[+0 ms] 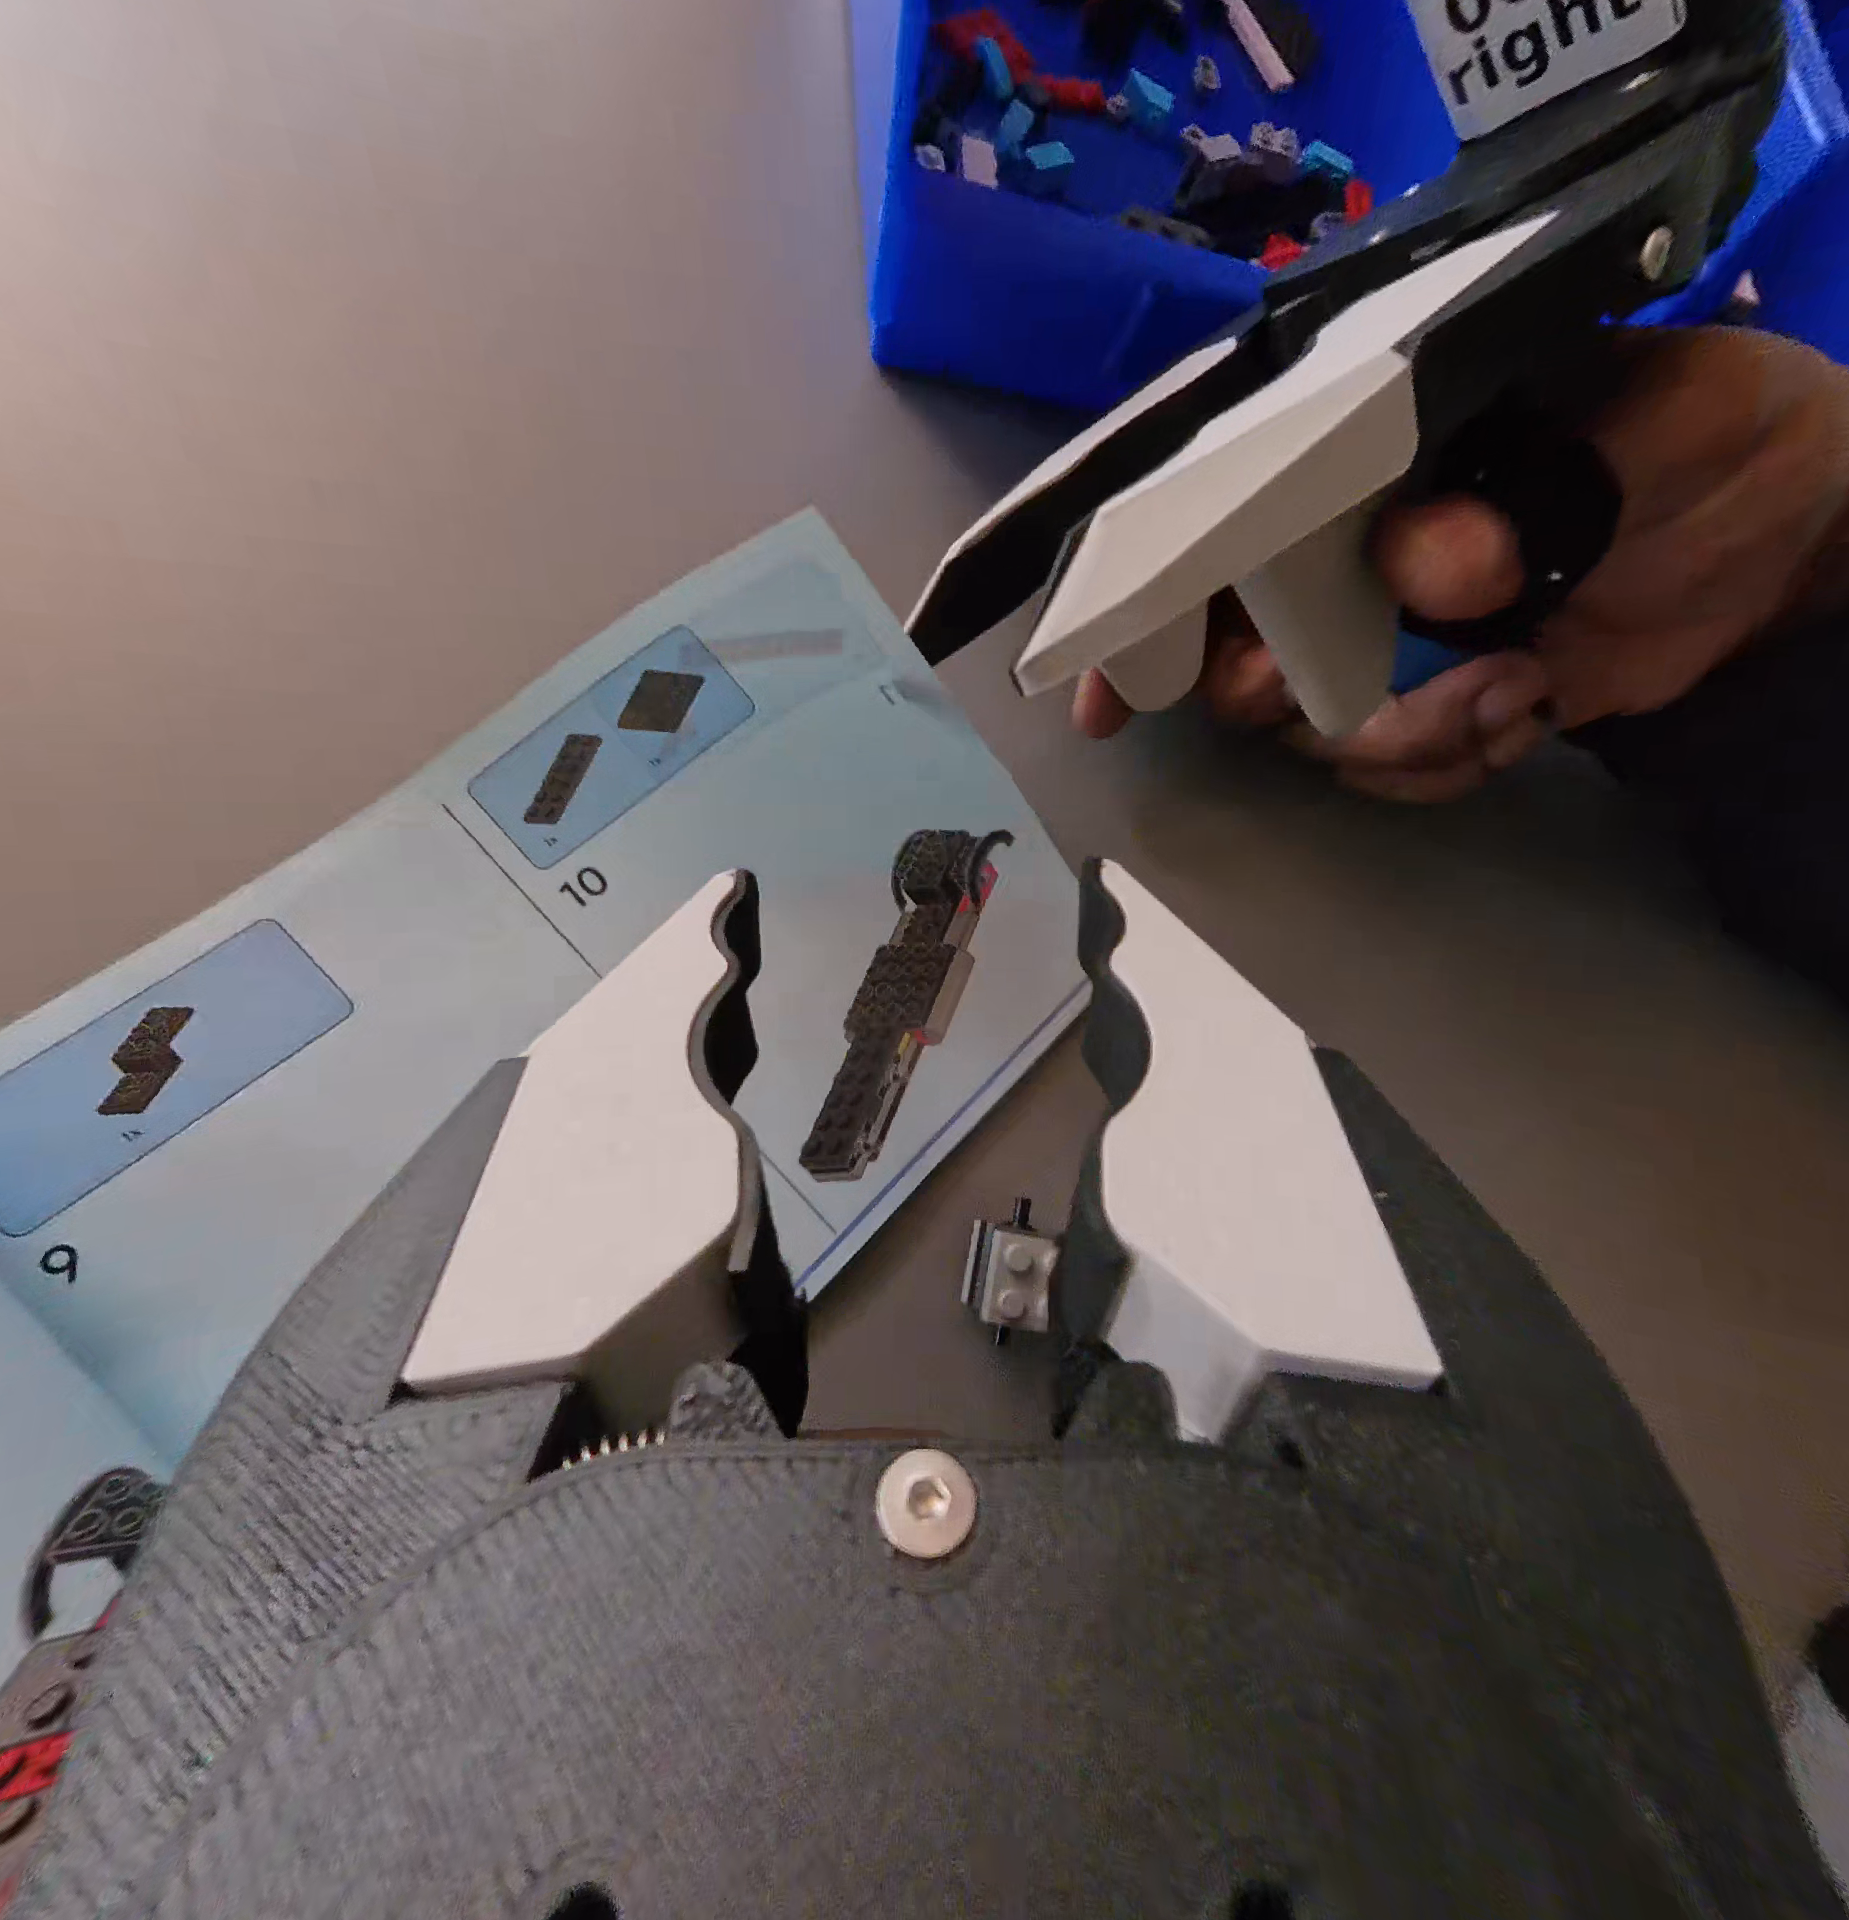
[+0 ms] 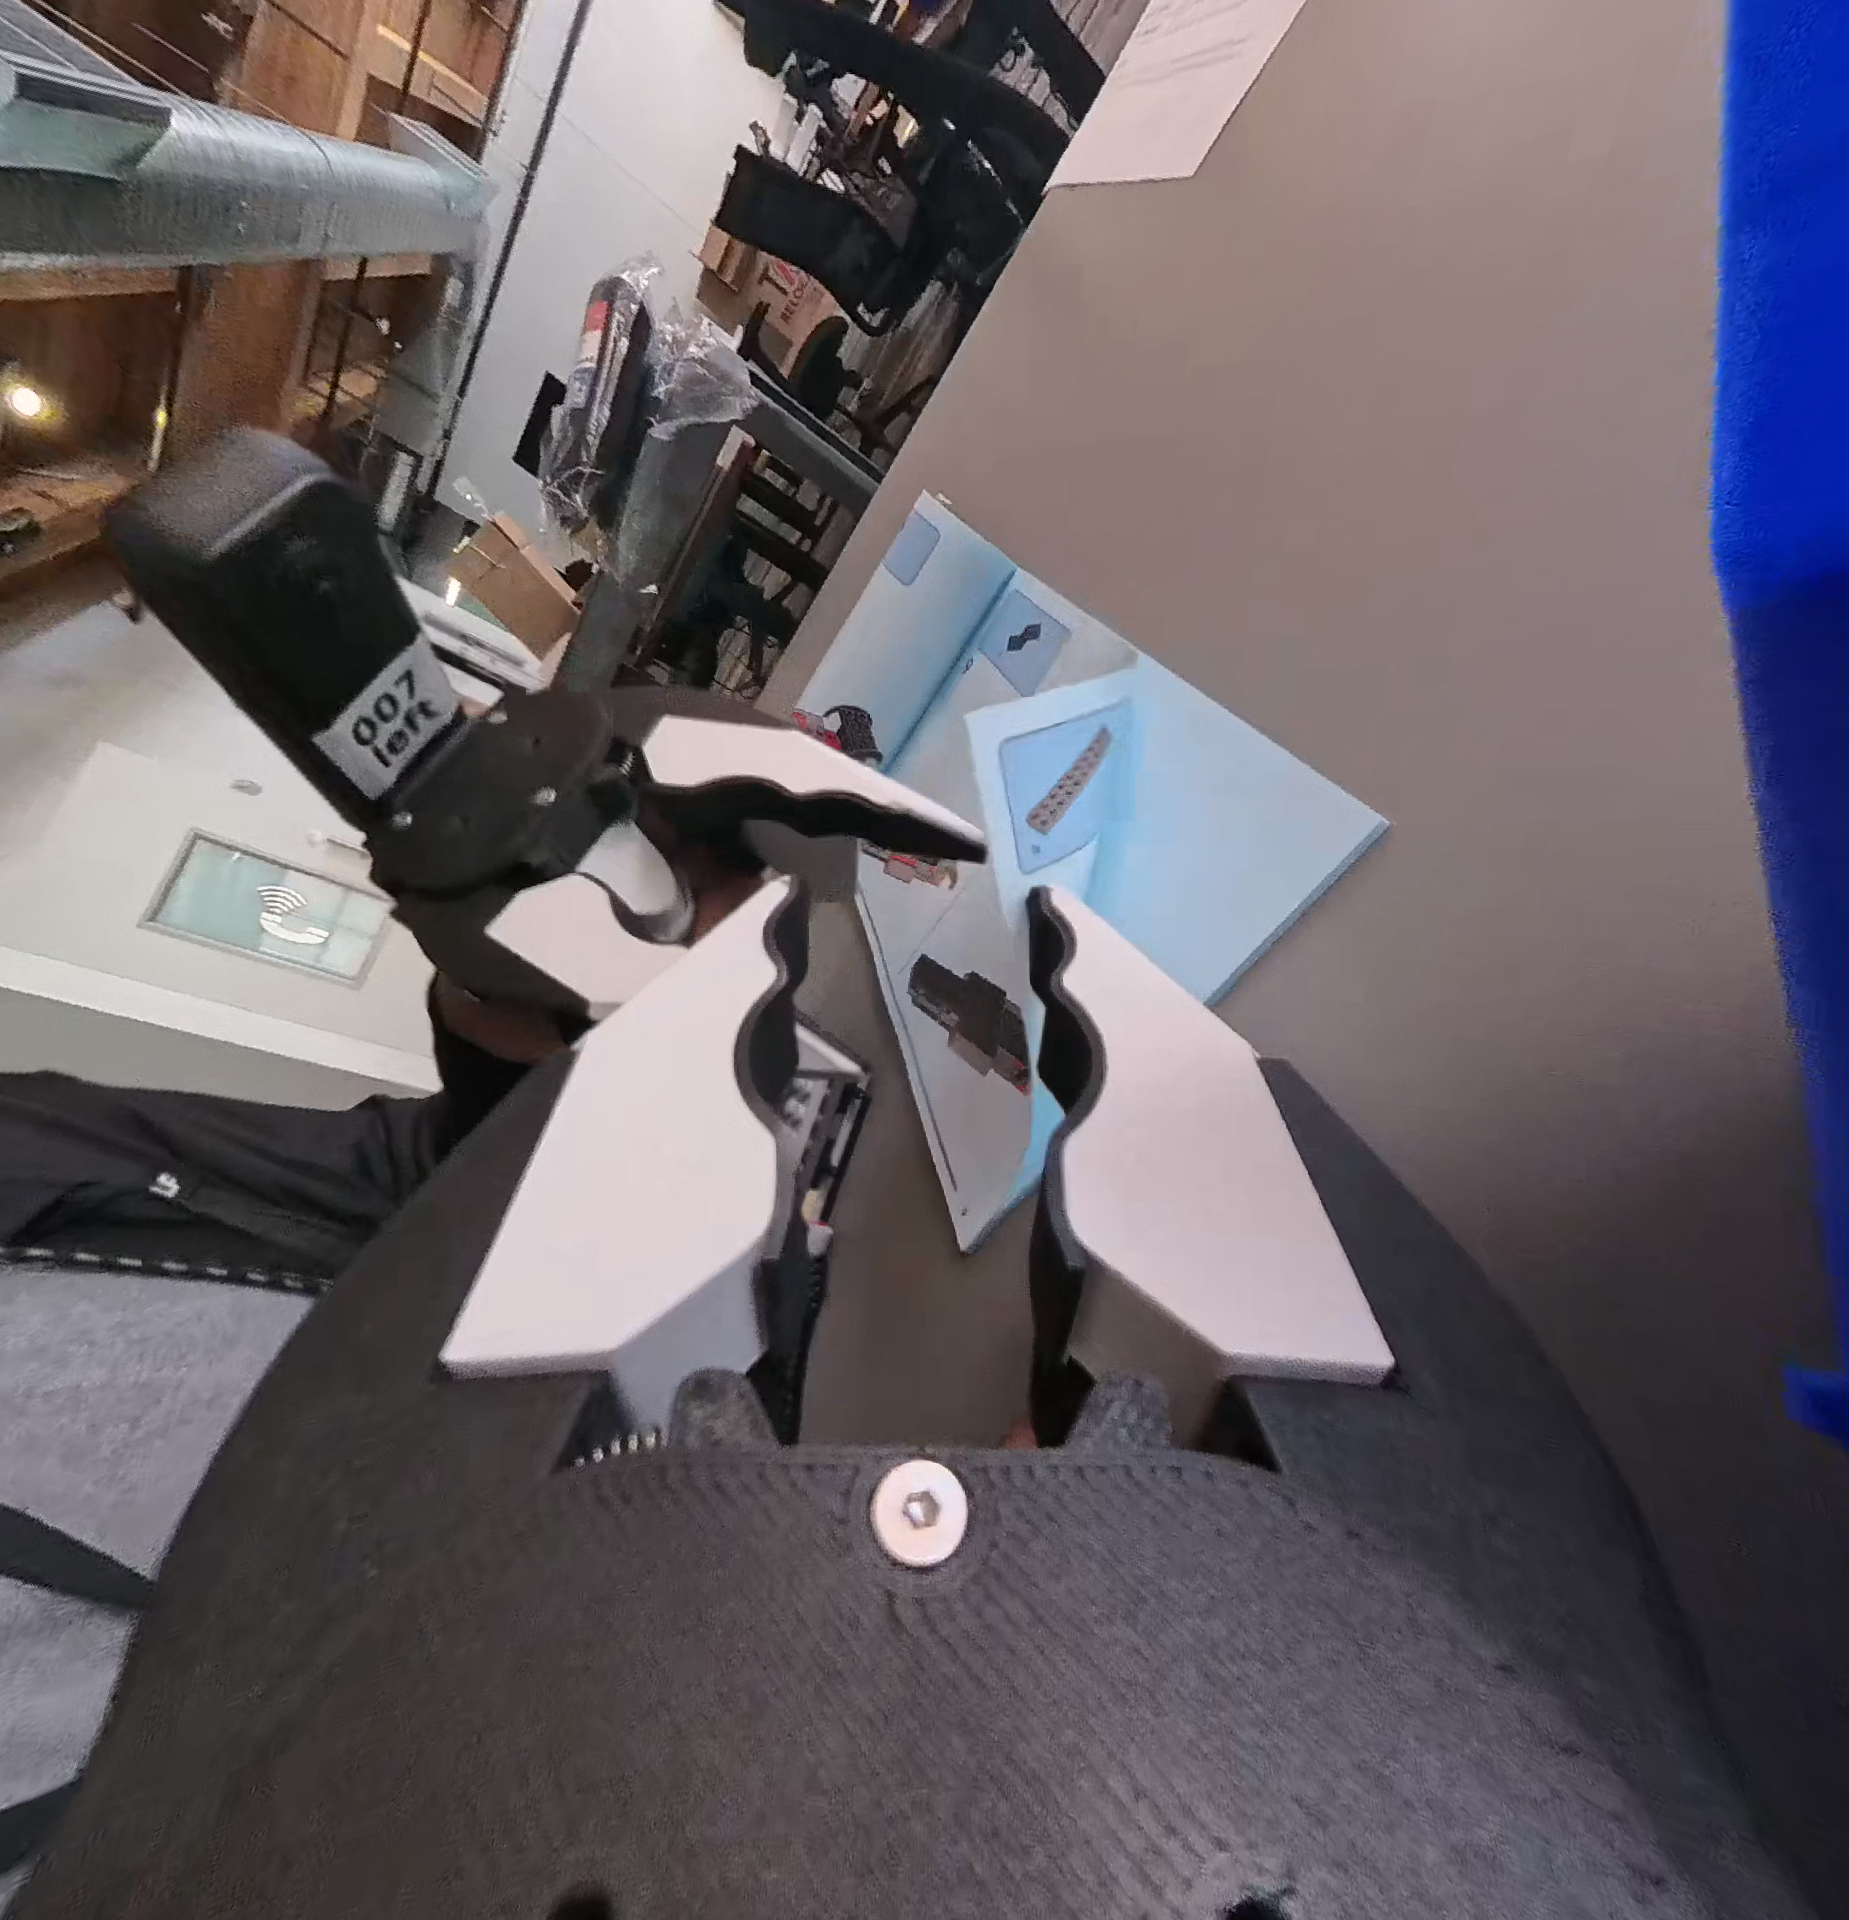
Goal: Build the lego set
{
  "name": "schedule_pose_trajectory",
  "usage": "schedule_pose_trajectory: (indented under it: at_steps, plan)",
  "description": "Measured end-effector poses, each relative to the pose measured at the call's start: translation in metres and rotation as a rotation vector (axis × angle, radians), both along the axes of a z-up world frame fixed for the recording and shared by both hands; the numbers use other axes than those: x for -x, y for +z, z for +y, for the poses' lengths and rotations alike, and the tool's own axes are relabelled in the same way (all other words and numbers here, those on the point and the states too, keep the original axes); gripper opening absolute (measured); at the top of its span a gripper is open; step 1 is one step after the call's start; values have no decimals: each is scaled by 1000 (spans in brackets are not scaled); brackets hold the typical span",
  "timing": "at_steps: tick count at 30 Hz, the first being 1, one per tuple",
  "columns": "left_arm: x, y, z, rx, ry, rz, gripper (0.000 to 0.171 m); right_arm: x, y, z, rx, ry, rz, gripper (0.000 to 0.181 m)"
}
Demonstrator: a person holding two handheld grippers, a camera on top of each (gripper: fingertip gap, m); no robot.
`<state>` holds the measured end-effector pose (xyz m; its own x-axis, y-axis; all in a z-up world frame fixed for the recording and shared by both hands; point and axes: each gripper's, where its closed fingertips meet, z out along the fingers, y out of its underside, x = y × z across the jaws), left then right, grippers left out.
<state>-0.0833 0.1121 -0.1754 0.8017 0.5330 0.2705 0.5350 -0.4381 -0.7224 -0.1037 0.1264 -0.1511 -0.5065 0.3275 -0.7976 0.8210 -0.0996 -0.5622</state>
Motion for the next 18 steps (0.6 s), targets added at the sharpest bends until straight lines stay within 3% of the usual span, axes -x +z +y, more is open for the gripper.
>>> schedule_pose_trajectory:
  at_steps: [10,18]
  plan:
    - [10,-1,16,-3,95,8,55,3,7,-16,103,-8,-46,45]
    - [16,7,10,-102,132,-35,11,4,9,-23,129,-9,-51,44]
